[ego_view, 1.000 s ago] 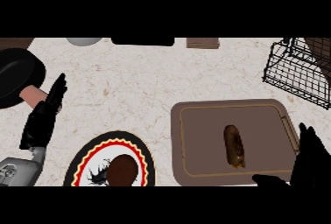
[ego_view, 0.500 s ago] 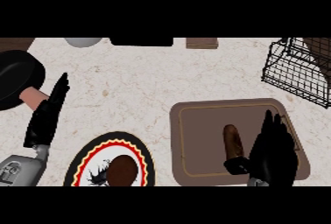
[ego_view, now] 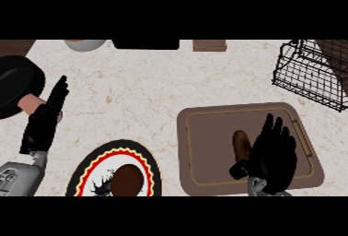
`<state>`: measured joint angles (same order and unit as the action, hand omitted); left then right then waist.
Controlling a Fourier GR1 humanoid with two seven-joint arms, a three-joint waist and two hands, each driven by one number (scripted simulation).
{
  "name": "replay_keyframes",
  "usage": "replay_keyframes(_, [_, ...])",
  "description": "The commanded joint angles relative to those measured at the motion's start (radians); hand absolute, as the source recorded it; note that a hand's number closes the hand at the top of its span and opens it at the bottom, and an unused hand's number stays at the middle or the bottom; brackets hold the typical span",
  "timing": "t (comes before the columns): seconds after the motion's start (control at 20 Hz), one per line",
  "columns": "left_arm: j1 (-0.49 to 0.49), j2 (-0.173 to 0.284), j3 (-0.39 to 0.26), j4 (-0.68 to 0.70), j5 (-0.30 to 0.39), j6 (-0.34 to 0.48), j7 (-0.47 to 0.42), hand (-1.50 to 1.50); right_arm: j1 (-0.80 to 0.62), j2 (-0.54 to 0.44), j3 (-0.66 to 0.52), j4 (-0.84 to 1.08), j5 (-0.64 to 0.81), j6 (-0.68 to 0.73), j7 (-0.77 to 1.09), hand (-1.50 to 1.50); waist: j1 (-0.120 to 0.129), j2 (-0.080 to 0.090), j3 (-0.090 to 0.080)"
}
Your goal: Pick the sweet potato from the tray and place it in the tiered basket
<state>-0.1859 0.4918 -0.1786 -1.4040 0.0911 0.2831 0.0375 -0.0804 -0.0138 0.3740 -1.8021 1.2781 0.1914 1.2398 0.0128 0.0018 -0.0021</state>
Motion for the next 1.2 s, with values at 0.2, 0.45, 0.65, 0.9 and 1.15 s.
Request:
replay_keyframes(0.2, [-0.026, -0.026, -0.021, -0.022, -0.039, 0.027, 0.054, 0.00, -0.068, 0.013, 0.020, 0.097, 0.058, 0.137, 0.247, -1.50, -0.005, 0.001, 0.001])
replay_keyframes(0.45, [0.024, -0.016, -0.005, -0.036, -0.026, -0.005, 0.006, 0.00, -0.079, 0.013, 0.055, 0.116, 0.084, 0.129, 0.247, -1.50, 0.003, -0.004, 0.001])
replay_keyframes(0.65, [0.031, -0.016, 0.009, -0.038, -0.022, -0.010, -0.001, 0.00, -0.058, 0.013, 0.059, 0.135, 0.070, 0.108, 0.247, -1.50, 0.006, -0.005, 0.001])
replay_keyframes(0.9, [0.021, -0.041, -0.011, -0.061, -0.046, 0.015, 0.056, 0.00, -0.059, 0.013, 0.026, 0.187, 0.054, 0.058, 0.247, -1.50, 0.001, -0.003, 0.002])
replay_keyframes(1.15, [0.024, -0.039, 0.011, -0.047, -0.032, -0.008, 0.033, 0.00, -0.090, 0.013, -0.003, 0.217, 0.026, 0.055, 0.247, -1.50, 0.001, -0.001, 0.002])
